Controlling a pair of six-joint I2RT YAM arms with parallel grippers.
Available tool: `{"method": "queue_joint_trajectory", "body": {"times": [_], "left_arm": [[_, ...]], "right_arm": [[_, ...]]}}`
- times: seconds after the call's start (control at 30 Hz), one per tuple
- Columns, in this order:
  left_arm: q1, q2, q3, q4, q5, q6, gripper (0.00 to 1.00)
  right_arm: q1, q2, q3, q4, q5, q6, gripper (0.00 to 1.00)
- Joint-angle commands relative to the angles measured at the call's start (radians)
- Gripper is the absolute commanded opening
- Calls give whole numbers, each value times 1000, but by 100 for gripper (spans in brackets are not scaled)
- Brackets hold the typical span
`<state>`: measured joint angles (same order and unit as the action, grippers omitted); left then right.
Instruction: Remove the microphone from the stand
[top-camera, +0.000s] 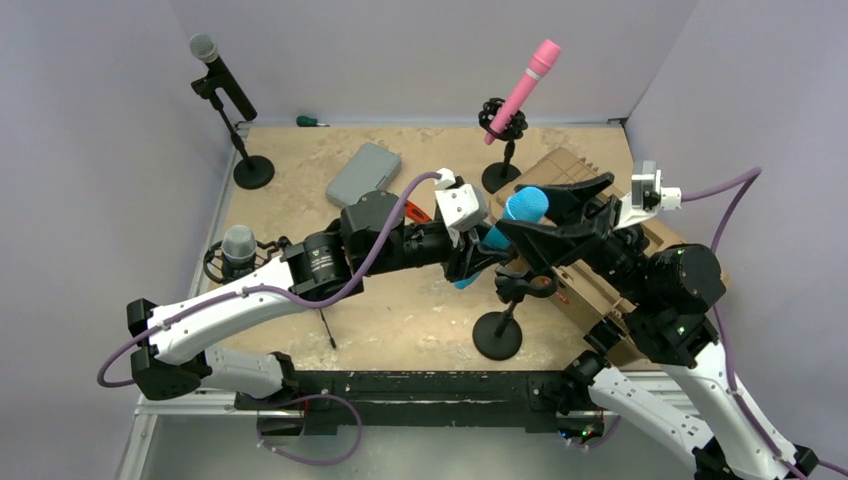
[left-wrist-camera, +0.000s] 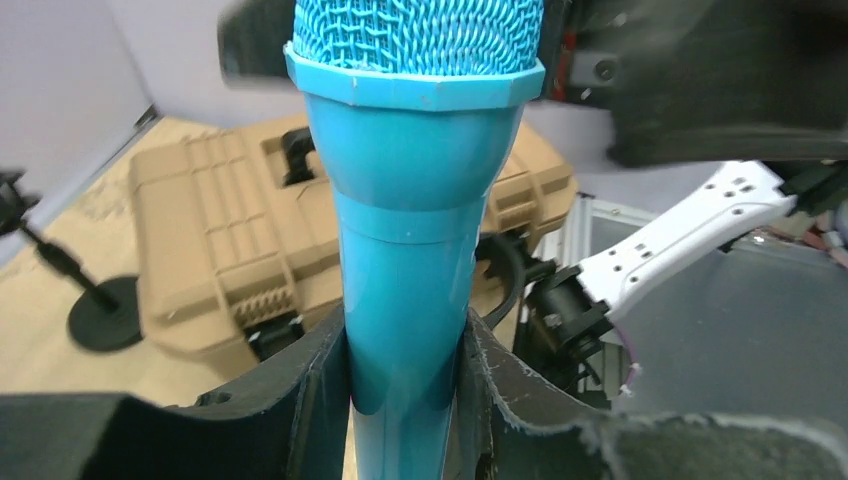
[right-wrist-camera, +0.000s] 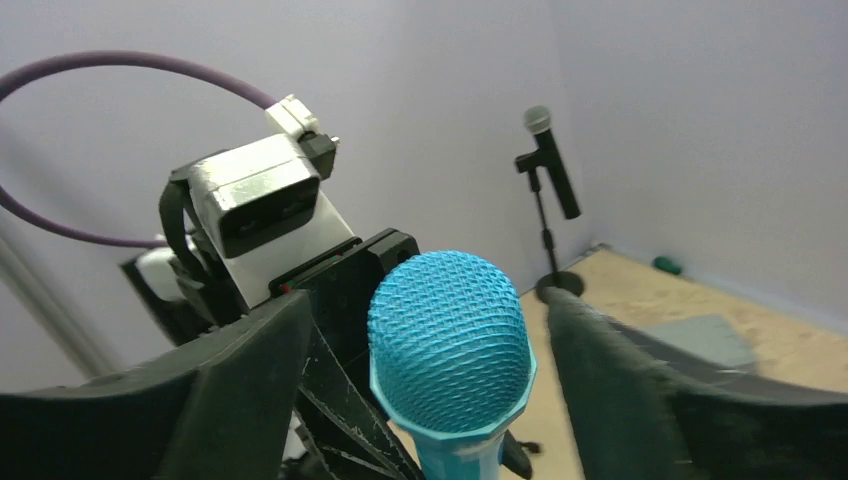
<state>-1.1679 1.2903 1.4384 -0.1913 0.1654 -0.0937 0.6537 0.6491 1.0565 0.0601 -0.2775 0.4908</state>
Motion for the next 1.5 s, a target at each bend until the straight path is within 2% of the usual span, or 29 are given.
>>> {"method": "queue_joint_trajectory", "body": {"times": [0.0,0.1,0.2,0.27,0.33,0.4,0.47,0.57,0.7,0.9,1.0,1.17,1.27,1.47], "left_arm": [[10,-67,-56,-43,-199,-11,0],[12,-84,-95,-90,-384,-39,0],[12,-59,-106,-196,-632,-107,0],[21,-6,-99,-334,-798,-216,0],[53,62,-76,-493,-870,-386,0],[95,142,-54,-638,-873,-581,0],[118,218,-62,-708,-880,-702,0],[118,326,-83,-754,-920,-827,0],[116,441,-125,-754,-858,-966,0],[122,493,-203,-604,-767,-957,0],[127,528,-215,-548,-709,-939,3],[140,573,-211,-511,-631,-913,3],[141,572,-215,-501,-620,-912,17],[148,549,-226,-501,-618,-911,61]], "right_arm": [[-2,-9,14,-2,64,-58,98],[-2,-30,34,-90,211,-111,99],[-2,-53,54,-157,339,-152,99],[-2,-76,56,-189,433,-164,99],[-2,-99,53,-212,500,-175,99],[-2,-119,47,-224,533,-188,99],[-2,-134,46,-236,550,-196,98],[-2,-146,49,-253,559,-195,98],[-2,-151,58,-277,560,-194,97],[-2,-166,44,-288,574,-187,96],[-2,-167,44,-292,572,-185,96],[-2,-170,45,-296,575,-183,96],[-2,-170,42,-299,579,-182,96],[-2,-163,40,-299,573,-179,96]]}}
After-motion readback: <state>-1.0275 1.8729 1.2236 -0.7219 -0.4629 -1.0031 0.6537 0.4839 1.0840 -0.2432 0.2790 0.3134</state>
